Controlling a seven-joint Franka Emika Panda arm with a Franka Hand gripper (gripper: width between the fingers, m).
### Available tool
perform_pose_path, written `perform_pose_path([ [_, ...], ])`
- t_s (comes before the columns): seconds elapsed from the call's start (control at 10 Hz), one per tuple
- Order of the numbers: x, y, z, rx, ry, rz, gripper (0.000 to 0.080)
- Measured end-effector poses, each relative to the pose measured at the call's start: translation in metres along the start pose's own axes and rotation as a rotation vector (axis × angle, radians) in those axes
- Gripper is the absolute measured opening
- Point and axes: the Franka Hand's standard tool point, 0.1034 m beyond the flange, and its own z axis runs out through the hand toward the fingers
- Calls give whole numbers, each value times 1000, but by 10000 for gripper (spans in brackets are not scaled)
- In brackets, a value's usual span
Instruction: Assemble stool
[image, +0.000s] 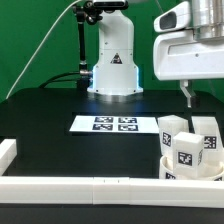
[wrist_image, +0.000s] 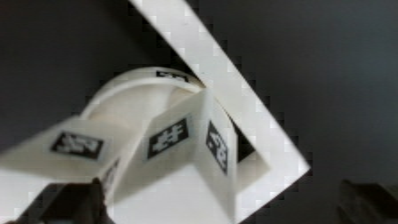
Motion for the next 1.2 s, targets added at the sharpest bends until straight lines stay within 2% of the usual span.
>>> perform_pose_path([
  [0.4,1,2,1,-5,2,-294,649],
  [0.5,2,3,4,-29,13,-546,649],
  [0.6,1,3,5,-41,-5,-742,649],
  [0.7,4,1,4,-37,-28,-917,649],
  [0.8,4,4,6,-32,-68,-1012,649],
  [1.2,11,9,6,-59,-67,-1260,649],
])
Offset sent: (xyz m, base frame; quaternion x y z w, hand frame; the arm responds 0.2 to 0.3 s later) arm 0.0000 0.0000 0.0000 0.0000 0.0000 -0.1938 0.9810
